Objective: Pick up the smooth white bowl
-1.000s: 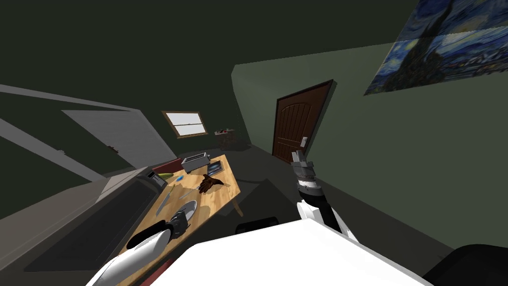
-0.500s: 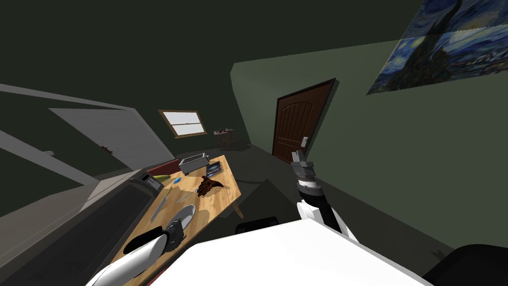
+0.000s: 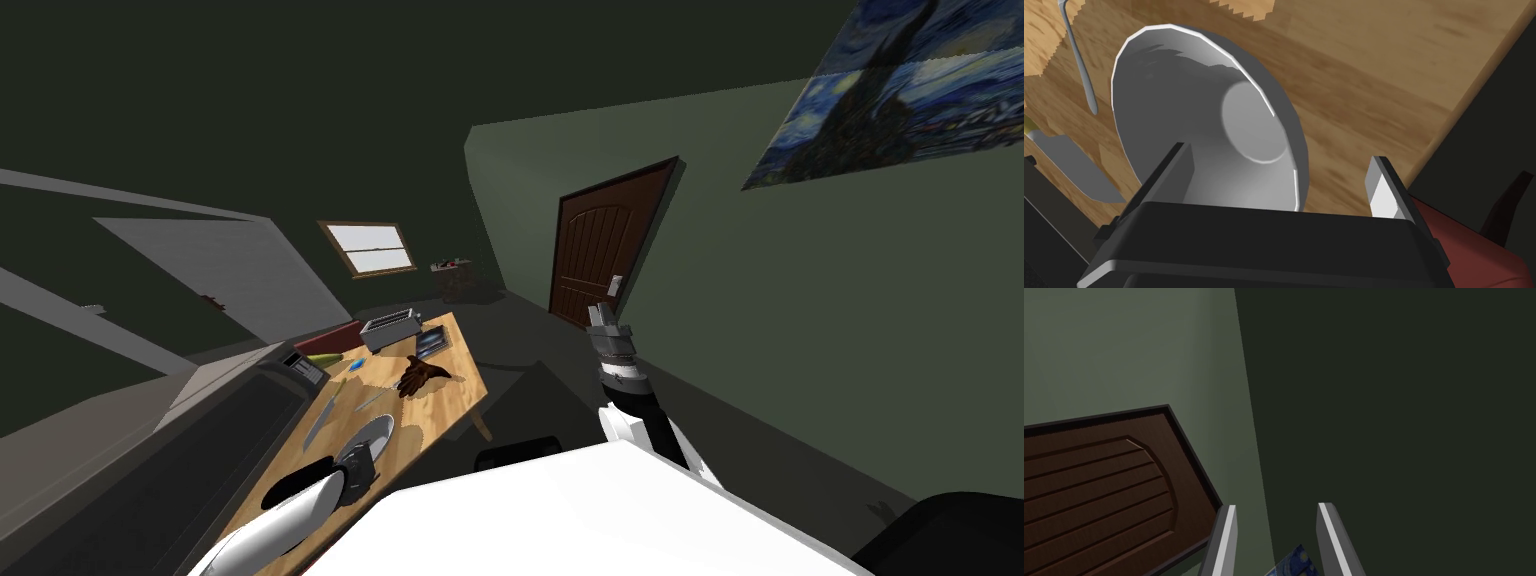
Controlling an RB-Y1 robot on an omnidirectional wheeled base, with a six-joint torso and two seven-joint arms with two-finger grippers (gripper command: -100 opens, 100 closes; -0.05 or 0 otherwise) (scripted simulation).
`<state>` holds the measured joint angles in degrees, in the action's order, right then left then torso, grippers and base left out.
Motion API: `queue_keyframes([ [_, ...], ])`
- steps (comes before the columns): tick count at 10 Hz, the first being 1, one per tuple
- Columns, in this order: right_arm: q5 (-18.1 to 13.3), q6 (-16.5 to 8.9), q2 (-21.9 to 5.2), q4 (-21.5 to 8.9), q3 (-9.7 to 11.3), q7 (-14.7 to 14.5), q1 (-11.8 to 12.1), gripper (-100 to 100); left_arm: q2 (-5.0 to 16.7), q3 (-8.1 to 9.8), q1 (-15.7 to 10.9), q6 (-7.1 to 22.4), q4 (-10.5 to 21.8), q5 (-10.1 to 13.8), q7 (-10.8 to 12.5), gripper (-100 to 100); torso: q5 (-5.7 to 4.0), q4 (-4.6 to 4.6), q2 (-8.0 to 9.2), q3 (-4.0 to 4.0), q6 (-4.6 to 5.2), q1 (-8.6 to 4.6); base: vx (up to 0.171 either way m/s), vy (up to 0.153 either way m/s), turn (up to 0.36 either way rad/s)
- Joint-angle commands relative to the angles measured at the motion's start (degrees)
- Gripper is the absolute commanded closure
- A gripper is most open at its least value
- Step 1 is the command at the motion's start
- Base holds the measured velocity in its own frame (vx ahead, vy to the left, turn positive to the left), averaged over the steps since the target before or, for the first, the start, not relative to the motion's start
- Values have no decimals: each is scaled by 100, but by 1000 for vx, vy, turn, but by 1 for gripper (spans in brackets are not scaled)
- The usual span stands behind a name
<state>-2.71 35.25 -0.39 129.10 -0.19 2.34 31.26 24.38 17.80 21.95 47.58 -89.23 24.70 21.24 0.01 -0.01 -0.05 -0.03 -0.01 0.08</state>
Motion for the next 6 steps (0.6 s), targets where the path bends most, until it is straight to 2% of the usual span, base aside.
queue_keyframes([
  [1, 0, 0, 0, 0, 0, 0, 0, 0, 0, 0, 0, 0, 0, 0, 0, -100, 0, 0, 0, 0, 0, 0, 7, 10, -2],
  [2, 0, 0, 0, 0, 0, 0, 0, 0, -3, -2, -4, -21, 14, -2, -7, 100, -1, 1, 3, 2, 0, -4, 0, 0, 0],
  [6, 0, 0, 0, 0, 0, 0, 0, 0, -6, 0, -4, -18, 14, 2, 0, 100, -4, 0, 4, 2, 3, -10, 0, 0, 0],
])
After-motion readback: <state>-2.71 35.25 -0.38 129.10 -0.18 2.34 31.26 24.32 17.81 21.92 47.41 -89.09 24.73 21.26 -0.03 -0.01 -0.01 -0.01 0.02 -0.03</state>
